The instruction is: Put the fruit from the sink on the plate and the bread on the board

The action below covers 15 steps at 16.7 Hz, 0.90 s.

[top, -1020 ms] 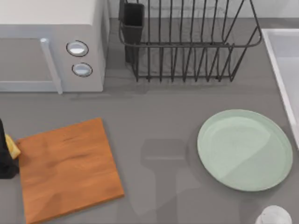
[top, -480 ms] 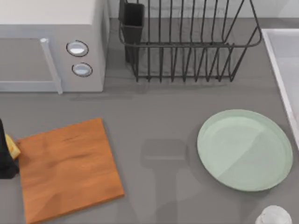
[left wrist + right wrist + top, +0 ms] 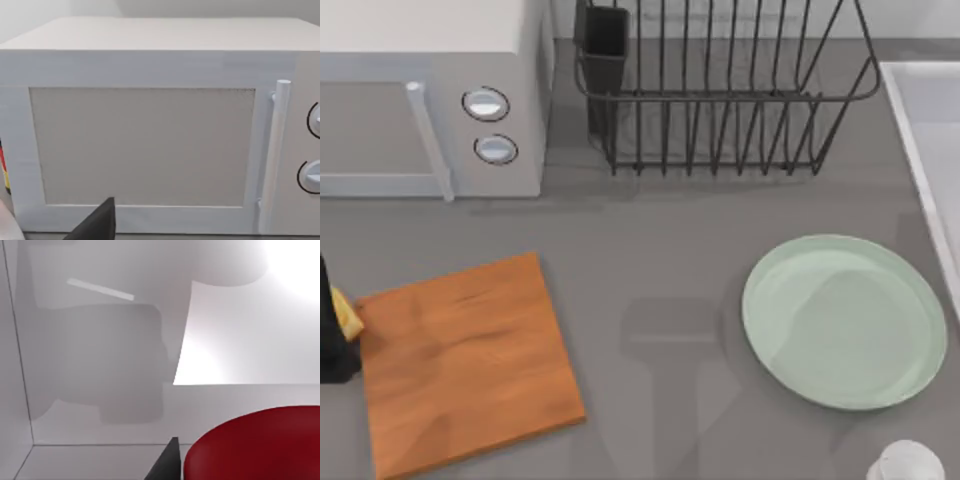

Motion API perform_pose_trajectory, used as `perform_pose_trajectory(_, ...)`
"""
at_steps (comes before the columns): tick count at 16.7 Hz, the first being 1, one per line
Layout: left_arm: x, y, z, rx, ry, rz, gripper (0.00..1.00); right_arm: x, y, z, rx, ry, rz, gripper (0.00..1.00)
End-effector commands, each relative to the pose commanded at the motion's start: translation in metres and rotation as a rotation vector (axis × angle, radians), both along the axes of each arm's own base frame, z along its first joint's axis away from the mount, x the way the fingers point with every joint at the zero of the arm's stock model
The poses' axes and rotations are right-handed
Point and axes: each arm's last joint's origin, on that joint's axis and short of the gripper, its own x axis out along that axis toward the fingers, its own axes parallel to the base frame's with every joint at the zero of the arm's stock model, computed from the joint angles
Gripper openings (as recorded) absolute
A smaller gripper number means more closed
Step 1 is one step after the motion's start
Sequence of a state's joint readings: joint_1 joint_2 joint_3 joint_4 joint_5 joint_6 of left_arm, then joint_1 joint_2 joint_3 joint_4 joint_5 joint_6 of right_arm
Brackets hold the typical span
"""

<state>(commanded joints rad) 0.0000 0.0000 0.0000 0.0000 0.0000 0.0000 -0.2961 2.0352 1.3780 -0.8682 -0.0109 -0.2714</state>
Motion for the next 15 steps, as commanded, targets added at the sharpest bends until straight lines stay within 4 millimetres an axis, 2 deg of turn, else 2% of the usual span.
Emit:
perform_pose_trajectory(3, 0.000, 0.000, 0.000, 0.000, 0.000, 0.000, 1.00, 0.000, 0.000, -0.001, 0.001, 0.001, -0.002, 0.00)
perform_pose_trajectory(7, 0.000, 0.000, 0.000, 0.000, 0.000, 0.000, 1.00, 0.005, 0.017, 0.028, -0.013, -0.064, -0.038, 0.00)
perform_pose_trajectory(10, 0.000, 0.000, 0.000, 0.000, 0.000, 0.000, 1.00, 0.003, 0.048, 0.054, -0.008, -0.099, -0.079, 0.00)
perform_pose_trajectory(15, 0.000, 0.000, 0.000, 0.000, 0.000, 0.000, 1.00, -0.008, 0.120, 0.087, 0.020, -0.102, -0.115, 0.00)
